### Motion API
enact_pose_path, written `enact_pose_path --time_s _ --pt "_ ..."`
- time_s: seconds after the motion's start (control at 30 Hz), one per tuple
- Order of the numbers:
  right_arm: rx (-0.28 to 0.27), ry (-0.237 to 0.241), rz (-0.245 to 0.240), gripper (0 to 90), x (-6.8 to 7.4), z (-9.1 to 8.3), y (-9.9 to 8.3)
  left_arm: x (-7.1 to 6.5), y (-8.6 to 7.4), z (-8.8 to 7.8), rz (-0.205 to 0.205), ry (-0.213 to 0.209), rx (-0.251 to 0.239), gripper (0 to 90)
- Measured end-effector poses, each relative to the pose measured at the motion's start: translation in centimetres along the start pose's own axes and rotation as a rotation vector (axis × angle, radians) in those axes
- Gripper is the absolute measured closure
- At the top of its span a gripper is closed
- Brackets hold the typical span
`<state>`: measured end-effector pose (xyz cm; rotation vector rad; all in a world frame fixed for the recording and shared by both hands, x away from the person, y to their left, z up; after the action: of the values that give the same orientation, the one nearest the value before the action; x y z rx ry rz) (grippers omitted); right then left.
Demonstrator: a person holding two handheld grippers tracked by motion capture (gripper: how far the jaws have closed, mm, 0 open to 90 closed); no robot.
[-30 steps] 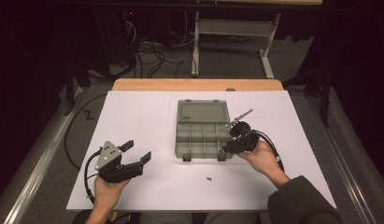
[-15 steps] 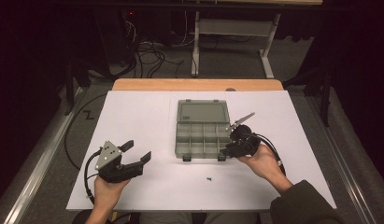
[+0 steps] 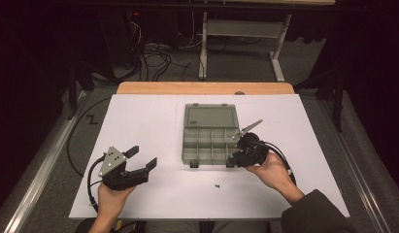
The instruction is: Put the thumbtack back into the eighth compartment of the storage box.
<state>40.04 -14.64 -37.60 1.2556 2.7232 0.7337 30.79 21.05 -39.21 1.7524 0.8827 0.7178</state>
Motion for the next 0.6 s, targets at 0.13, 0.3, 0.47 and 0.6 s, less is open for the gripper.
enact_pose_path --time_s 0.13,0.3,0.47,0.6 --pt "0.003 0.008 -0.015 69.0 0.1 0.2 -0.2 0.0 0.0 0.0 0.001 0.0 0.001 23.6" --pt "0.013 0.015 -0.014 69.0 0.5 0.3 -0.5 0.0 0.0 0.0 -0.001 0.0 0.001 23.6" --pt "0.024 0.024 -0.022 68.9 0.9 0.8 -0.8 0.0 0.0 0.0 -0.001 0.0 0.001 23.6" --pt "0.036 0.03 -0.021 68.9 1.2 1.1 -0.9 0.0 0.0 0.0 -0.003 0.001 -0.001 23.6"
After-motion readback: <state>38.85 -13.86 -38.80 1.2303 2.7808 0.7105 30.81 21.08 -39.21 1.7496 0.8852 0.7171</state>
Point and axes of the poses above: each handheld gripper's, and its own axes: z roughly forward along the jaws, y roughly out of its top, x roughly to its left, the point moved 2 cm from there along z, roughly forward along the jaws, and after that the axes turned 9 degrees about z, right-handed, at the moved point
